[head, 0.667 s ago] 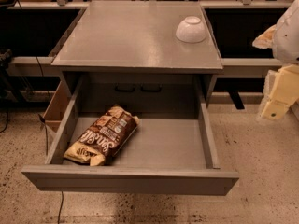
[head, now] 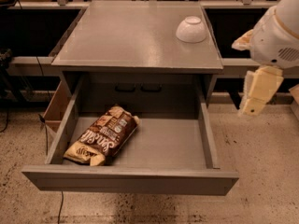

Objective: Pick brown chip bag from top drawer and place on counter

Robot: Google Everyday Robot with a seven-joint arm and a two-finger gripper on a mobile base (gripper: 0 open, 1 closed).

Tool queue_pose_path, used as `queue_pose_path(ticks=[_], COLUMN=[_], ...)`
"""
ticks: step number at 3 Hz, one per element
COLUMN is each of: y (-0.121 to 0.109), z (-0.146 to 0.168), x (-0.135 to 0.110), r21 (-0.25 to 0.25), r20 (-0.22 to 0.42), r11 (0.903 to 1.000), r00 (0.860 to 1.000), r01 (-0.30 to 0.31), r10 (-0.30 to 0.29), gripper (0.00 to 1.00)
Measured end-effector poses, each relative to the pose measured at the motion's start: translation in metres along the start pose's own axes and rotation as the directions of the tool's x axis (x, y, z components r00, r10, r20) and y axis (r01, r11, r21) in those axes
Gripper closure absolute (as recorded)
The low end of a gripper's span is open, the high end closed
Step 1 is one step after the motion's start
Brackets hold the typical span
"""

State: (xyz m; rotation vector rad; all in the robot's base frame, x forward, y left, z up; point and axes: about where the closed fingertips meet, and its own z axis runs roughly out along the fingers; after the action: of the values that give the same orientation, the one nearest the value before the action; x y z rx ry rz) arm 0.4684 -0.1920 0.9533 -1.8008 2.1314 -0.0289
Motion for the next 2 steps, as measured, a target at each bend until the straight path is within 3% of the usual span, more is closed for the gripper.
queue_pose_path(ticks=[1, 2], y=[-0.022, -0.034], z=[0.051, 0.103], x=[-0.04, -0.091], r21=[-0.036, -0.068], r20=[0.08, 0.155], r11=[0.9923, 0.9675], r00=[0.99, 0.961], r01=[0.119, 0.244], r10=[-0.115, -0.231], gripper=[0.0, 0.0])
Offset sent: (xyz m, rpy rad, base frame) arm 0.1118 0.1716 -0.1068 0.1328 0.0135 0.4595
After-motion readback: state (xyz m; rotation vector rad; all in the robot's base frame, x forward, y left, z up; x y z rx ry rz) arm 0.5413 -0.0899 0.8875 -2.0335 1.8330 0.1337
